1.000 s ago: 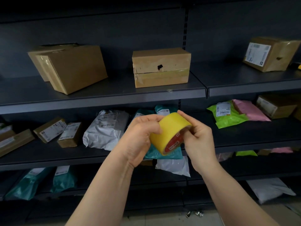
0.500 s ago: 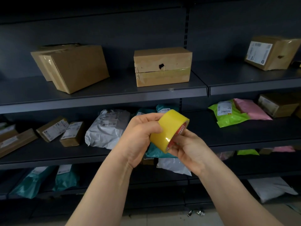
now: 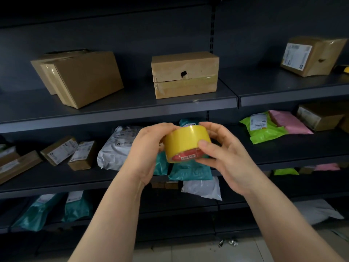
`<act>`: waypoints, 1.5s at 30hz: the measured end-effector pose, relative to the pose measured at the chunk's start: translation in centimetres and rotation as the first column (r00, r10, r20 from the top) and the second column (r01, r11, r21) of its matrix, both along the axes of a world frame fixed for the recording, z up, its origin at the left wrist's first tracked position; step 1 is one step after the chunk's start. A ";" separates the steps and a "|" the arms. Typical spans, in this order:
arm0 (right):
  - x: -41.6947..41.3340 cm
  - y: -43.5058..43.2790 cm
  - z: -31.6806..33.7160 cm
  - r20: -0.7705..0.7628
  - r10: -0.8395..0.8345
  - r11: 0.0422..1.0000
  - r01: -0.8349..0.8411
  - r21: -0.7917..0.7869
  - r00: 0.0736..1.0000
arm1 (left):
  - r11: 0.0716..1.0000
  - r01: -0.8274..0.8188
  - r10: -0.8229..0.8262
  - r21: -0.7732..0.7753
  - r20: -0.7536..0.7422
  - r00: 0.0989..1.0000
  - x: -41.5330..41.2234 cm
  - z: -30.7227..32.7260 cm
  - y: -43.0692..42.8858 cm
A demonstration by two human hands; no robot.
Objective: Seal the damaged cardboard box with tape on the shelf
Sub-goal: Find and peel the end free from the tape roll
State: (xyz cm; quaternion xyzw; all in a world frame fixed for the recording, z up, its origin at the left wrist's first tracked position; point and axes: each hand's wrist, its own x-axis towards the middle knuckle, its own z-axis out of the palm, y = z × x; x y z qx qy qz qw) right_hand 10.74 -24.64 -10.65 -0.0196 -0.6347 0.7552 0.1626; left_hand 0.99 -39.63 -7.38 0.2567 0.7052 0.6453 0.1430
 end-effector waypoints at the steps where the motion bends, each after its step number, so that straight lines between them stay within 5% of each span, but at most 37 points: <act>1: 0.0 -0.1 -0.1 0.016 0.041 0.996 -0.040 -0.082 0.999 | 0.999 -0.054 0.054 0.007 -0.014 0.998 0.1 -0.1 0.2; 7: 0.5 -0.3 0.5 0.109 0.154 0.987 -0.157 0.022 0.982 | 0.972 -0.233 0.228 -0.017 -0.141 0.963 1.0 0.3 1.1; 17: 0.7 -0.6 1.1 0.087 0.143 0.981 -0.153 0.120 0.986 | 0.975 -0.176 0.130 -0.136 -0.293 0.947 0.9 1.4 1.0; 26: 0.6 -2.2 1.3 0.057 0.004 0.979 -0.015 0.205 0.998 | 0.955 -0.209 0.064 -0.210 -0.543 0.838 1.6 1.3 1.8; 30: 0.6 -1.7 1.3 0.062 0.106 0.991 -0.111 0.072 0.992 | 0.963 -0.185 0.083 -0.198 -0.433 0.897 1.3 2.0 1.5; 34: 0.8 -0.6 0.4 0.012 0.290 0.911 -0.272 -0.310 0.957 | 1.000 0.012 -0.010 0.012 -0.090 0.996 0.4 2.8 0.0; 37: 0.8 -0.7 0.0 0.007 0.331 0.870 -0.302 -0.389 0.944 | 0.996 0.041 -0.044 0.084 0.042 0.998 0.2 1.9 -0.2; 41: 0.7 -0.8 0.2 0.085 0.268 0.916 -0.227 -0.331 0.960 | 1.000 -0.015 0.017 0.019 -0.103 0.995 0.4 0.7 0.3; 45: 0.7 -0.9 0.5 0.142 0.189 0.969 -0.161 -0.185 0.972 | 0.994 -0.040 -0.006 -0.101 -0.414 0.910 0.9 1.2 0.7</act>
